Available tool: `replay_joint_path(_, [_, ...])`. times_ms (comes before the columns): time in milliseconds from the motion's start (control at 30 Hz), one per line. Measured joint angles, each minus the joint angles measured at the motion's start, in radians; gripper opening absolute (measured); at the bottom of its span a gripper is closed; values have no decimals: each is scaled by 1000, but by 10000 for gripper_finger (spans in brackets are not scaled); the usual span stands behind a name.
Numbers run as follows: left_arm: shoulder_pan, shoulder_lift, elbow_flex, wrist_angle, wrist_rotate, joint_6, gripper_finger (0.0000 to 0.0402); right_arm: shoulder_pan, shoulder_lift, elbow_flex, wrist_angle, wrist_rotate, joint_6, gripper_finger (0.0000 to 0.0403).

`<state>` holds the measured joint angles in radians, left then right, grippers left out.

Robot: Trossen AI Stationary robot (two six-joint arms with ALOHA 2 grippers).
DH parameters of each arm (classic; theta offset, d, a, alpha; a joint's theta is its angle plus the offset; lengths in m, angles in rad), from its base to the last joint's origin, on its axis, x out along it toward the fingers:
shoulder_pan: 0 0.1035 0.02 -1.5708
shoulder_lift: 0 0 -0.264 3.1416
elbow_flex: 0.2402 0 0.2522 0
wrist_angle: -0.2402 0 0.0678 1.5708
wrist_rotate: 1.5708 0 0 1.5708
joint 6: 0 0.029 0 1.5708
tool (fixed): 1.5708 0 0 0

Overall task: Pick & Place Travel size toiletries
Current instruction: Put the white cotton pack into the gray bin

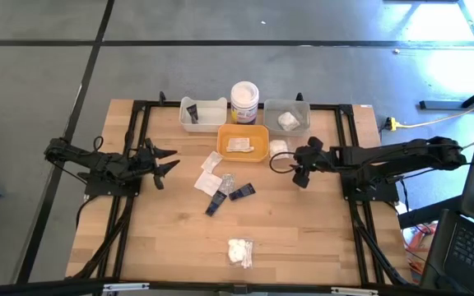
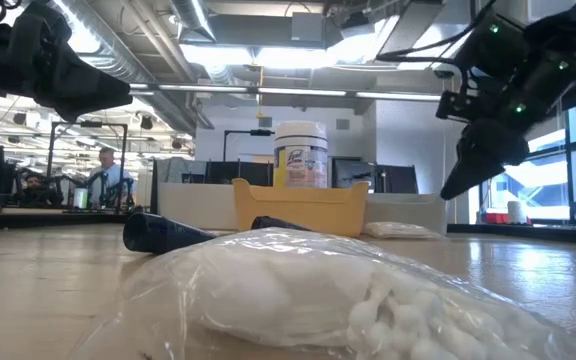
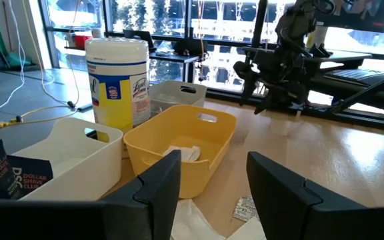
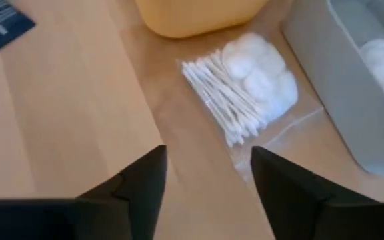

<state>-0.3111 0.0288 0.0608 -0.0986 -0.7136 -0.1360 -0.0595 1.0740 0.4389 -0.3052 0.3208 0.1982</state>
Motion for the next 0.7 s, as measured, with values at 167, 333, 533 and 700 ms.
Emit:
replay_joint_path(167, [0,0,0,0,0,0,169,-18,8,-43,101,11,-2,274])
replay_joint_path(333, [0,0,0,0,0,0,169,-76,61,-60,145,6,-24,303])
replay_joint_path(533, [0,0,0,0,0,0,169,-154,171,-61,215,-11,-58,300])
replay_joint_path(700, [0,0,0,0,0,0,169,-222,271,-61,276,-52,-76,284])
